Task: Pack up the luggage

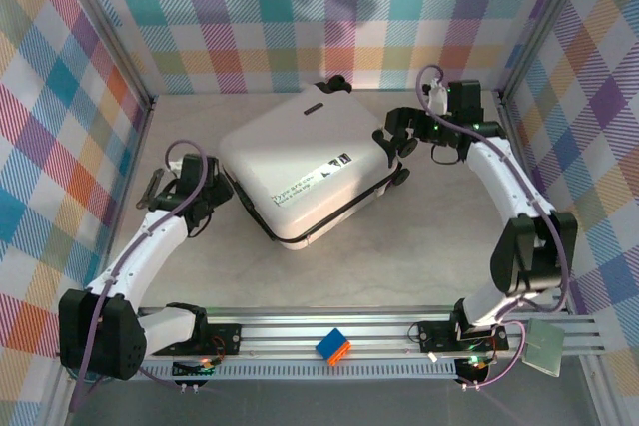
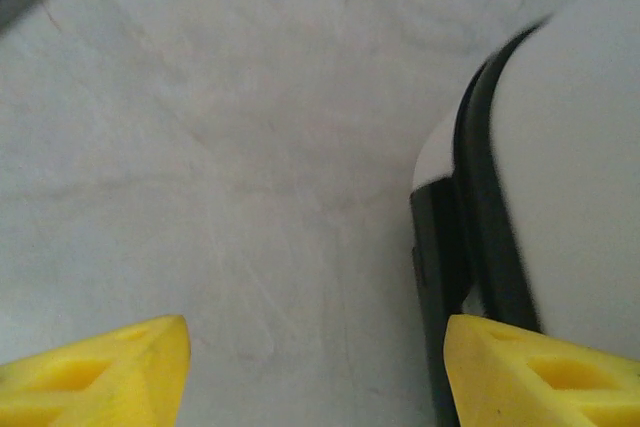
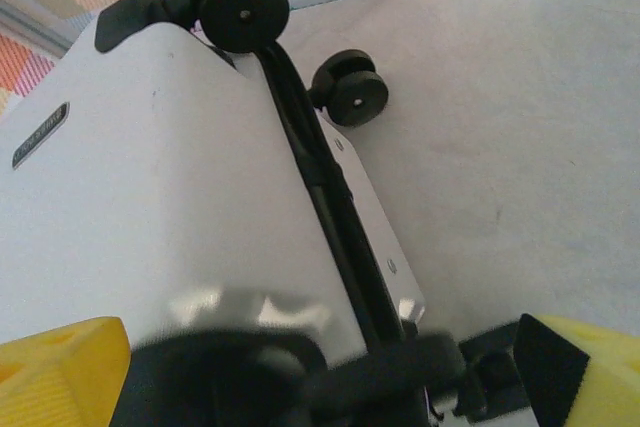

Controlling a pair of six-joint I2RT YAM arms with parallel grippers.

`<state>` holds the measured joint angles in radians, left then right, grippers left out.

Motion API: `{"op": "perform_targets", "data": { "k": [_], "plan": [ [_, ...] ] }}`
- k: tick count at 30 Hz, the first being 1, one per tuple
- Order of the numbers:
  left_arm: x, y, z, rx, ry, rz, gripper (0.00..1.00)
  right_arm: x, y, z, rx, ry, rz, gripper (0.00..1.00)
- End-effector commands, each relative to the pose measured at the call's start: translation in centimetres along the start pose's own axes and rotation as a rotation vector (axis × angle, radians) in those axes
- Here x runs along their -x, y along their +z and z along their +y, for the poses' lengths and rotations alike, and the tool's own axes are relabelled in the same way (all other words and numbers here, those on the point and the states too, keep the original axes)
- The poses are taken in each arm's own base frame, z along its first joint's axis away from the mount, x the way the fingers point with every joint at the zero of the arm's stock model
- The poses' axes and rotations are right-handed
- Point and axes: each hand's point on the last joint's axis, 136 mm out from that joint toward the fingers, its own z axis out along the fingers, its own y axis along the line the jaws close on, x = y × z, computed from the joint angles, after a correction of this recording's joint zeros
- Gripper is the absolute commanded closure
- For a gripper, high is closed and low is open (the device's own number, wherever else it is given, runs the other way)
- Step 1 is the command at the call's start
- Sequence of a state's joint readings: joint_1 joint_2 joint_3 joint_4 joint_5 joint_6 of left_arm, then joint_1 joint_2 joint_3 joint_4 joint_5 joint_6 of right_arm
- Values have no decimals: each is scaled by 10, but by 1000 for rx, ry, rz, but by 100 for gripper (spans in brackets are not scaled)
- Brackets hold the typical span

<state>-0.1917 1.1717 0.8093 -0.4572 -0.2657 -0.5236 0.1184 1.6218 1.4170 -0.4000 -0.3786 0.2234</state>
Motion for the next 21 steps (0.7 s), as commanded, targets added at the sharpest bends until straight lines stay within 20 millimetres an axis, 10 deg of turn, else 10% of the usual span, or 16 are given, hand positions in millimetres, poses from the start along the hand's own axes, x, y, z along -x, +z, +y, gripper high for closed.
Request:
{"op": "perform_targets", "data": {
  "k": [1, 10, 21],
  "plan": [
    [-12, 12, -13, -65, -30, 39, 32, 12, 3, 17, 110, -38, 22, 1],
    [4, 32, -48, -145, -2, 48, 32, -16, 11, 8, 134, 17, 37, 1],
    [70, 31, -105, -267, 55, -60, 32, -82, -3, 30, 211, 69, 40, 0]
  ]
}}
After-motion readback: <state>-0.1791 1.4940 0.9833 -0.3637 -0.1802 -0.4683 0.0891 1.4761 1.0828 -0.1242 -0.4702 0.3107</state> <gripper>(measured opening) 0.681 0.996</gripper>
